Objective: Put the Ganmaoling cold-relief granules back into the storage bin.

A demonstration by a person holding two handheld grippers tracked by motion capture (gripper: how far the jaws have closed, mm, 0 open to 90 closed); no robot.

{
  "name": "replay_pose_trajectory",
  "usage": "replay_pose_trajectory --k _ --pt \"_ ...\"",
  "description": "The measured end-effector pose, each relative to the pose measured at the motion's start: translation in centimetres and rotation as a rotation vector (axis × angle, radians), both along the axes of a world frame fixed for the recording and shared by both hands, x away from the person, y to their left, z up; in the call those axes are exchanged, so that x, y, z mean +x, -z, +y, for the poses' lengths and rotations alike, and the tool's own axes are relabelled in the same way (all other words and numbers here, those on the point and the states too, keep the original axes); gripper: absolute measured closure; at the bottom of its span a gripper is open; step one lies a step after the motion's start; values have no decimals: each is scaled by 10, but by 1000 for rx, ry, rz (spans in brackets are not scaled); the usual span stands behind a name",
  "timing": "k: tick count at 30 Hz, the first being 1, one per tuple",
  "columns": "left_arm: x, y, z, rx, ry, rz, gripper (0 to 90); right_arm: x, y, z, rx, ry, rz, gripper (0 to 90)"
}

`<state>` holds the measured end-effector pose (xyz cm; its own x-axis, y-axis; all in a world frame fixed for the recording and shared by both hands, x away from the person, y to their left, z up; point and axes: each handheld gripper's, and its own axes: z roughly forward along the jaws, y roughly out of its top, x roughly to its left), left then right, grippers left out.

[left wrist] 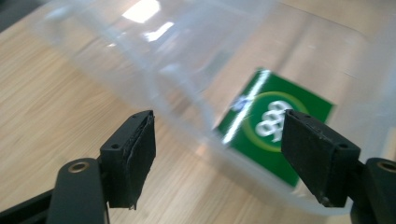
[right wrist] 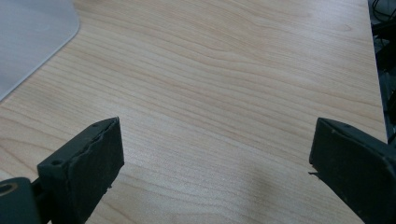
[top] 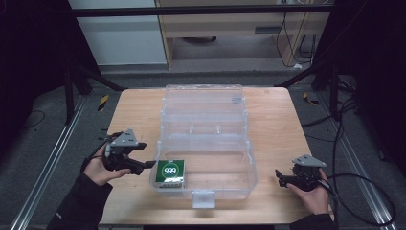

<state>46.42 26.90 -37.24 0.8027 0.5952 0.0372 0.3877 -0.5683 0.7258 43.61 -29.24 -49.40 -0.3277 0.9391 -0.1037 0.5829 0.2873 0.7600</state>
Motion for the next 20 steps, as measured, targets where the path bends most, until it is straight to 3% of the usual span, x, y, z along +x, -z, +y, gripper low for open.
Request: replay_pose_trajectory --k 4,5,7,8,10,12,14,20 --pt "-7 21 27 -28 -168 2 259 -1 -2 0 9 10 -12 57" --pt "-10 35 37 -39 -245 11 262 -1 -2 -1 10 11 -12 69" --pt "-11 49 45 -30 -308 19 262 -1 -2 -1 16 10 -5 109" --pt "-11 49 45 -30 -308 19 265 -1 -2 -1 16 10 -5 109" --pt "-11 68 55 -40 -382 47 264 -2 -3 -3 23 13 -10 153" --pt "-10 79 60 -56 -434 57 263 -3 -4 -4 39 24 -16 176" --pt "-8 88 64 -43 -477 67 263 -3 -4 -5 58 31 -18 186" --pt "-8 98 68 -44 -562 54 271 -1 -1 -8 63 50 -16 150"
